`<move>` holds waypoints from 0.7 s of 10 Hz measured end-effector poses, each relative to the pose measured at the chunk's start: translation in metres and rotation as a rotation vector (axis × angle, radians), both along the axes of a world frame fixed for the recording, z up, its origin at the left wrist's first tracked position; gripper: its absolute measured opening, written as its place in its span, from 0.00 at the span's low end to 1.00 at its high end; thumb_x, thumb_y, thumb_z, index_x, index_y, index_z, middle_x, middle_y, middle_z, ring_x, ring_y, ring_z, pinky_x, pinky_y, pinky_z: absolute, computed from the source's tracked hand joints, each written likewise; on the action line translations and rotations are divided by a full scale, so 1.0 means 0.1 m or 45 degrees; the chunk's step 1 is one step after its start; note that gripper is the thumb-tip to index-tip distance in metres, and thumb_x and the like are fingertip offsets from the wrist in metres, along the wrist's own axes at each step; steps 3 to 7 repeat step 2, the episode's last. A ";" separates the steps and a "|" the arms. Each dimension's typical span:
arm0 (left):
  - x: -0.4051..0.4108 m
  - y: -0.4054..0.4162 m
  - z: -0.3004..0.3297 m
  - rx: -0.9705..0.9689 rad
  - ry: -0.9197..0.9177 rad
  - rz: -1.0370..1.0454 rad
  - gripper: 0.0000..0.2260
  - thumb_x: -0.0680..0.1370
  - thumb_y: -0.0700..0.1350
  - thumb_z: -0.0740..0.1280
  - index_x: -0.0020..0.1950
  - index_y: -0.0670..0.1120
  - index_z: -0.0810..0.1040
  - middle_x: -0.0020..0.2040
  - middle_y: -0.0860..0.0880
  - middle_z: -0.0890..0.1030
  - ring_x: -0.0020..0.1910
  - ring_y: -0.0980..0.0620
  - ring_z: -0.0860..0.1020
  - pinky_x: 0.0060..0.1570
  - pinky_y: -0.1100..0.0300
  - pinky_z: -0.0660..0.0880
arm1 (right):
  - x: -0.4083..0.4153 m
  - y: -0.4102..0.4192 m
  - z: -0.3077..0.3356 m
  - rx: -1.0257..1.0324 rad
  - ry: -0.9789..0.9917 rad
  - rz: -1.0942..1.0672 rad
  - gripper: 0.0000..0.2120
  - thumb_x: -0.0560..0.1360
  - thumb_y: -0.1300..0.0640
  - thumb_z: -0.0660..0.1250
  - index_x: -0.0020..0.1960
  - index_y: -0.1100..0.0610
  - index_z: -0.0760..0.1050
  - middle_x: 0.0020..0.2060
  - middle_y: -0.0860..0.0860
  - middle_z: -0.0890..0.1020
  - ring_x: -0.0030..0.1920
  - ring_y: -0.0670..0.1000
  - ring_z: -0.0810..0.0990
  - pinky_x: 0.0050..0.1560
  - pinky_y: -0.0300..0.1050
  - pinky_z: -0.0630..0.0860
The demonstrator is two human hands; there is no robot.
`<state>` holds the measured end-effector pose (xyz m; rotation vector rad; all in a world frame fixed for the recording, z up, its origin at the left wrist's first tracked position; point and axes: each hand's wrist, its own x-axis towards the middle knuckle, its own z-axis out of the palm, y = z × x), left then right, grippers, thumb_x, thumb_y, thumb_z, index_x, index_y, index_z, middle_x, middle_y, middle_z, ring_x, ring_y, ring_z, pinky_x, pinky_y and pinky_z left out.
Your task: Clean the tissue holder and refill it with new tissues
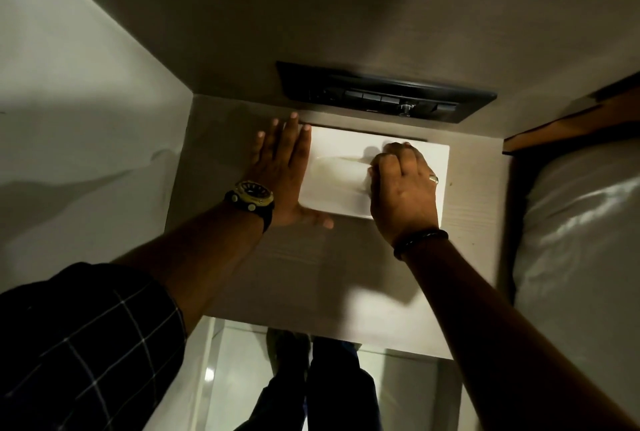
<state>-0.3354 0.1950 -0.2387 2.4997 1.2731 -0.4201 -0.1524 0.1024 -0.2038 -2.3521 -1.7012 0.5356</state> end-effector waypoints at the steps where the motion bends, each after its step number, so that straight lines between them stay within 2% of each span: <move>1: 0.01 0.01 0.04 -0.019 0.025 0.004 0.69 0.50 0.81 0.62 0.76 0.46 0.33 0.78 0.42 0.35 0.76 0.37 0.38 0.73 0.38 0.40 | 0.00 0.01 0.03 -0.002 0.057 -0.001 0.16 0.80 0.54 0.56 0.61 0.62 0.73 0.64 0.62 0.74 0.66 0.64 0.70 0.66 0.62 0.67; 2: -0.01 0.01 0.06 -0.024 0.060 0.000 0.68 0.51 0.81 0.61 0.75 0.46 0.31 0.77 0.43 0.34 0.76 0.36 0.36 0.73 0.36 0.39 | 0.04 -0.02 0.04 0.037 0.240 -0.048 0.17 0.81 0.52 0.57 0.65 0.60 0.71 0.69 0.61 0.69 0.70 0.61 0.67 0.69 0.60 0.66; 7: -0.01 0.01 0.06 -0.024 0.060 0.000 0.68 0.51 0.81 0.61 0.75 0.46 0.31 0.77 0.43 0.34 0.76 0.36 0.36 0.73 0.36 0.39 | 0.04 -0.02 0.04 0.037 0.240 -0.048 0.17 0.81 0.52 0.57 0.65 0.60 0.71 0.69 0.61 0.69 0.70 0.61 0.67 0.69 0.60 0.66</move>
